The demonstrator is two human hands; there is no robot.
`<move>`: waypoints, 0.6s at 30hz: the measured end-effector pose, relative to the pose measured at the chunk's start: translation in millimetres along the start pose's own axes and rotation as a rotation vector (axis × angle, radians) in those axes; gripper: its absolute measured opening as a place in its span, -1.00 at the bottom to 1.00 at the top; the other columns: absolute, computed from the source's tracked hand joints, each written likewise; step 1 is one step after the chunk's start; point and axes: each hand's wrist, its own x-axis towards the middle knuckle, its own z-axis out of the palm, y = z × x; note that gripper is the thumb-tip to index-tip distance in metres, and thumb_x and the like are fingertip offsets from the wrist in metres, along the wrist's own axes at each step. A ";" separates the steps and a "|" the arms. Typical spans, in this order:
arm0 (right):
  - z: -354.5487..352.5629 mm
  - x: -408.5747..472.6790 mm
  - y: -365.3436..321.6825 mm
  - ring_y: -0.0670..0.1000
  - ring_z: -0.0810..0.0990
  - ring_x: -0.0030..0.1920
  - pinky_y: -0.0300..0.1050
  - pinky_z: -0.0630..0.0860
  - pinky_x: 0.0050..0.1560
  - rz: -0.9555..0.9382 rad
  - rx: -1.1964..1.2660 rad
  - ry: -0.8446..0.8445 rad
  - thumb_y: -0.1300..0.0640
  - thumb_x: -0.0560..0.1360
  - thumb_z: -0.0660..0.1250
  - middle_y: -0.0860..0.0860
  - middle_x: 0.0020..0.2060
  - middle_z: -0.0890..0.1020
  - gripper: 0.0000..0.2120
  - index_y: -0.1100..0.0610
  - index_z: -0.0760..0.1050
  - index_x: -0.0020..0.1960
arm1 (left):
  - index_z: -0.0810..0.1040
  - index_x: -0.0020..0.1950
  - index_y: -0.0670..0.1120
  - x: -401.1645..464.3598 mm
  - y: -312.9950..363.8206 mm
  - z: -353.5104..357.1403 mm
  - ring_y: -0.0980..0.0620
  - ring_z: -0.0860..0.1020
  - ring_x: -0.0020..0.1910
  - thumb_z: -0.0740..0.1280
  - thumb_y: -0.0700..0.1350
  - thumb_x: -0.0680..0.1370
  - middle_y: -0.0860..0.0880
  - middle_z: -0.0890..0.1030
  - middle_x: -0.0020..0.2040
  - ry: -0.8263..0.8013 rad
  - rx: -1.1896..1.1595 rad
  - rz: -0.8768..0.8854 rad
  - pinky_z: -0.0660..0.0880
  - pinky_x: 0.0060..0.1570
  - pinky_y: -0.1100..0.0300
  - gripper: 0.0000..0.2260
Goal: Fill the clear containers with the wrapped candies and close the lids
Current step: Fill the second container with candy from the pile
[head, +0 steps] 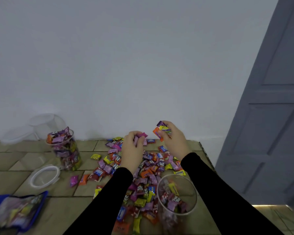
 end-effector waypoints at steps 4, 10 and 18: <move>-11.9 -18.8 -15.4 -0.06 0.54 0.01 -0.45 0.41 -0.20 0.000 0.056 0.051 0.05 0.60 0.23 -0.07 0.13 0.54 -0.64 0.03 0.36 0.38 | 0.47 -0.01 0.07 -23.0 23.8 -2.4 0.19 0.51 -0.21 0.25 -0.10 0.62 0.03 0.58 -0.06 0.033 -0.210 -0.067 0.42 -0.20 0.28 -0.93; -22.2 -46.8 -33.3 -0.12 0.47 -0.14 -0.37 0.38 -0.24 0.040 0.189 0.106 -0.02 0.59 0.22 0.04 0.16 0.55 -0.57 0.03 0.31 0.43 | 0.48 0.08 0.06 -46.9 37.2 -16.1 0.11 0.48 -0.25 0.26 -0.04 0.62 0.04 0.57 -0.07 0.047 -0.315 -0.108 0.45 -0.20 0.23 -0.93; -24.3 -86.8 -58.6 -0.09 0.57 0.08 -0.48 0.44 -0.20 0.029 0.214 0.190 0.02 0.60 0.23 0.02 0.23 0.53 -0.62 0.03 0.34 0.40 | 0.50 0.07 0.07 -60.9 55.6 -32.5 0.25 0.55 -0.10 0.29 -0.03 0.61 0.18 0.61 -0.04 -0.002 -0.354 -0.065 0.49 -0.08 0.31 -0.94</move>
